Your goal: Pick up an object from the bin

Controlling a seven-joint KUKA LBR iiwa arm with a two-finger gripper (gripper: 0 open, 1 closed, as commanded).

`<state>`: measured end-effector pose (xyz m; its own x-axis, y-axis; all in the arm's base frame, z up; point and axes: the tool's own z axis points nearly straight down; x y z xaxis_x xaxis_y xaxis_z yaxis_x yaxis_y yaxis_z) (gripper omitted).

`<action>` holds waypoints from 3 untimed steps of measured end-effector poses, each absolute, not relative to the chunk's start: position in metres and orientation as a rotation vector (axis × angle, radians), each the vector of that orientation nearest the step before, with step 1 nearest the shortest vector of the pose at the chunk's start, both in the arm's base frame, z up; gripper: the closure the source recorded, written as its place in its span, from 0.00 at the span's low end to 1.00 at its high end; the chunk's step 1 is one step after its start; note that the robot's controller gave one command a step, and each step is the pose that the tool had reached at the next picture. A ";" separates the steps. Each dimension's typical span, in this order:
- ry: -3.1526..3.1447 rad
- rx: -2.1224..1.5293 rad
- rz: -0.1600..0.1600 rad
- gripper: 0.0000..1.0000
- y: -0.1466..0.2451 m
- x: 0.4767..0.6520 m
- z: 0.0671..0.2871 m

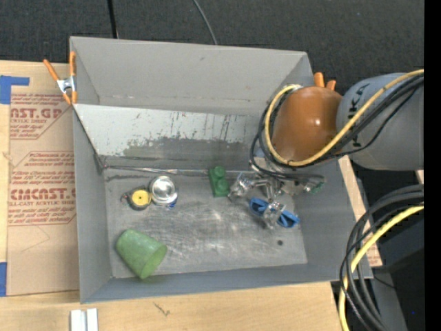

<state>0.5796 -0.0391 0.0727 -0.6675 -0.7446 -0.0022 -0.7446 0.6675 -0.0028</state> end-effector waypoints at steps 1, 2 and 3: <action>2.666 -1.638 0.004 0.00 -0.103 0.575 0.073; 2.663 -1.637 -0.002 1.00 -0.104 0.577 0.075; 2.595 -1.757 -0.008 1.00 -0.115 0.576 0.204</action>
Offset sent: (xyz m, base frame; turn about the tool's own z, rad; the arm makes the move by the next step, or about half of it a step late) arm -0.0073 -0.0691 -0.0027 -0.2641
